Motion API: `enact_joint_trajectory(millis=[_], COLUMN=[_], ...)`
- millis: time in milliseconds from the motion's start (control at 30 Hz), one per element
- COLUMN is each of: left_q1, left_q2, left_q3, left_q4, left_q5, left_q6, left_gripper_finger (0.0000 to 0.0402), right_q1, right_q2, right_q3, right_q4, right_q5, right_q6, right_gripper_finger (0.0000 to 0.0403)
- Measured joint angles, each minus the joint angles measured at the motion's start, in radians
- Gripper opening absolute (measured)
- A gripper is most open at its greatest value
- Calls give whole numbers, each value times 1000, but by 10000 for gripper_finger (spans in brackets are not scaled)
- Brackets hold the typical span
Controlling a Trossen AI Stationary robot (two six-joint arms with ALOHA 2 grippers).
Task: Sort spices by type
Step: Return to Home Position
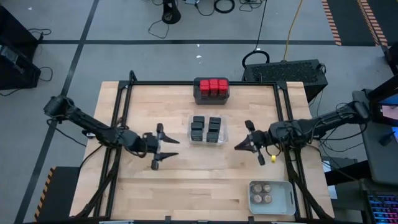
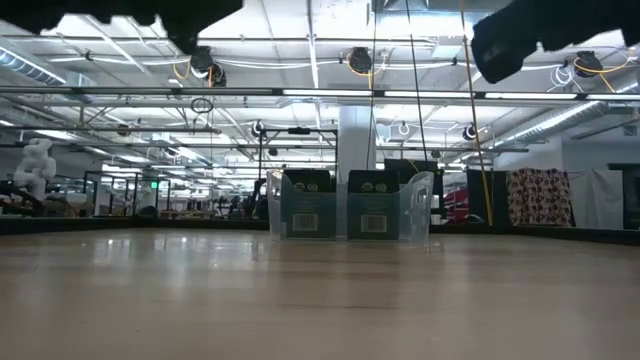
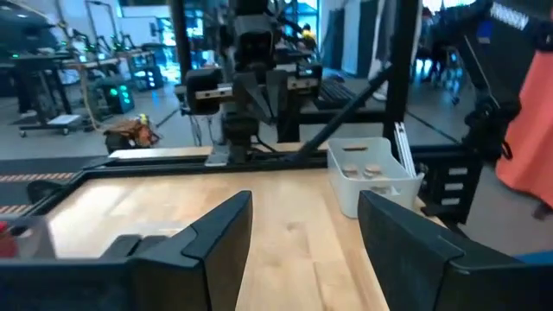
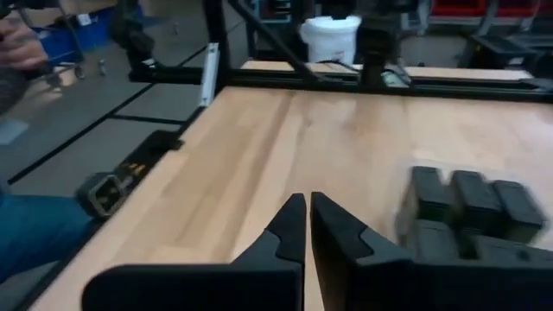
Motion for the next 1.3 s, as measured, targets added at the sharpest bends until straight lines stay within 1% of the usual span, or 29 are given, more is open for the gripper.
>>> enact_joint_trajectory(millis=[167,233,333,467,600,767,833,967,1300], left_q1=[26,38,56,72,74,74,74,74,74], left_q2=[-132,-179,-241,-296,-337,-388,-403,-409,-408], left_q3=[-124,-176,-248,-331,-383,-431,-432,-432,-433], left_q4=[49,56,84,130,161,164,145,110,97], left_q5=[-12,-22,-27,-30,-31,-39,-39,-40,-52], left_q6=[-32,-50,-82,-129,-129,-164,-180,-182,-181], left_gripper_finger=[217,217,217,217,217,217,217,217,217], right_q1=[-92,-116,-141,-167,-183,-209,-220,-236,-250], right_q2=[-77,-106,-150,-199,-239,-291,-313,-337,-345], right_q3=[-69,-117,-209,-321,-388,-460,-462,-459,-459], right_q4=[26,70,172,277,318,345,305,309,302], right_q5=[-9,-10,-36,-38,-38,-35,-35,-35,-26], right_q6=[-18,-2,28,89,121,124,129,115,103], right_gripper_finger=[0,0,0,0,0,0,0,0,0])
